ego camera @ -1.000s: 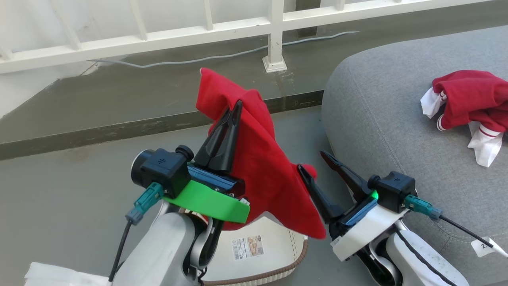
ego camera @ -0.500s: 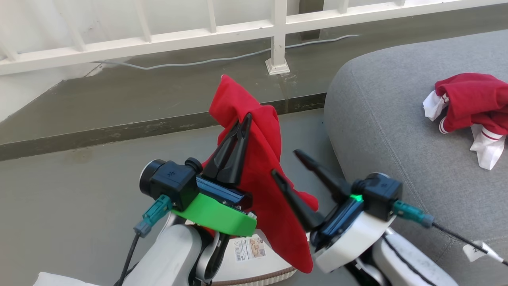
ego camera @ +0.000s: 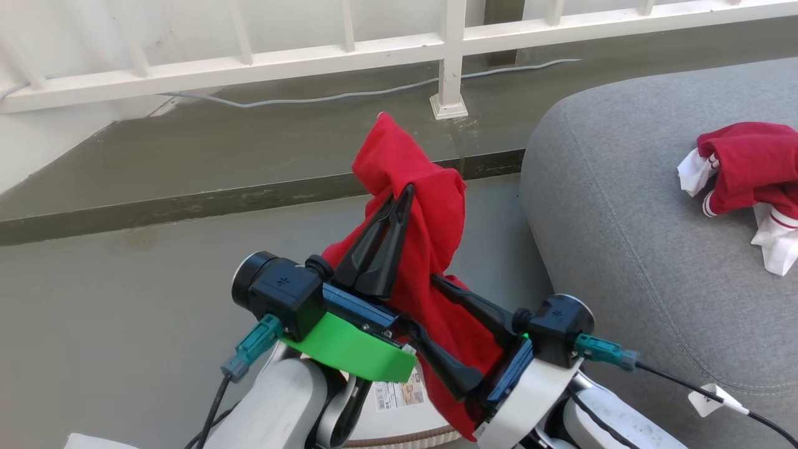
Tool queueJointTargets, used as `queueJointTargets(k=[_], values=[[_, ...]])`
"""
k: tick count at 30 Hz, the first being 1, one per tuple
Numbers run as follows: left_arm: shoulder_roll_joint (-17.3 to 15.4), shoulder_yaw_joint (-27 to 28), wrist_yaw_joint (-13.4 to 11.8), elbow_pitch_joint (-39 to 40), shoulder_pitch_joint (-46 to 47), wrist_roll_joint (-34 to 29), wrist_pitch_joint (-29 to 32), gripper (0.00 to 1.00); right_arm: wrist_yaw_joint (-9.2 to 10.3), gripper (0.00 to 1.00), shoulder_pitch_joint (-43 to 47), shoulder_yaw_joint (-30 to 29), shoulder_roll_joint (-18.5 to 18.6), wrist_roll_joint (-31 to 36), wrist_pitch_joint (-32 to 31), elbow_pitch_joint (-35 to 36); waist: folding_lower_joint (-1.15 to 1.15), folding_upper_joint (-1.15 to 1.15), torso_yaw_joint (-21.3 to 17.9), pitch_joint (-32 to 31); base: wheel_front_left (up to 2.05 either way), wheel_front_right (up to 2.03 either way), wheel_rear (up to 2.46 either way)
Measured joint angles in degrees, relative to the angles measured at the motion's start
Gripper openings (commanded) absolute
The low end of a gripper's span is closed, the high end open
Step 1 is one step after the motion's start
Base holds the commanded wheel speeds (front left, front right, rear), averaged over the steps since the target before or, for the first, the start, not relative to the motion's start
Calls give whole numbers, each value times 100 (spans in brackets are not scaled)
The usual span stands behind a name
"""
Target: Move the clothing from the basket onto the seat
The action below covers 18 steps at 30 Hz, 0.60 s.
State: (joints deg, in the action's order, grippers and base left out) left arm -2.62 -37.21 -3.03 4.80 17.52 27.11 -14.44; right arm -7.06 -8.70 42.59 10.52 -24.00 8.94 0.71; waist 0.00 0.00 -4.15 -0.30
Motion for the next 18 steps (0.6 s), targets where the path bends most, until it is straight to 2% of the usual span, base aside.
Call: queueJointTargets(k=[3,4,5,6,18], values=[[-1,-20,0,22,0,0,0,0,0,100,-24,19,-18,-3,-45,-120,0,0,21,6,0,0,0],[0,-26,0,29,0,0,0,0,0,47,-25,22,-19,-8,-49,-165,0,0,28,9,0,0,0],[0,-34,0,34,0,0,0,0,0,9,-26,25,-19,-9,-49,-208,0,0,35,11,0,0,0],[0,-43,-1,43,0,-1,0,0,0,0,-27,25,-21,-19,-49,-235,0,0,43,13,0,0,0],[-1,-158,-3,123,0,0,0,0,-1,0,-183,24,-123,-122,-33,-397,0,0,116,7,0,0,0]])
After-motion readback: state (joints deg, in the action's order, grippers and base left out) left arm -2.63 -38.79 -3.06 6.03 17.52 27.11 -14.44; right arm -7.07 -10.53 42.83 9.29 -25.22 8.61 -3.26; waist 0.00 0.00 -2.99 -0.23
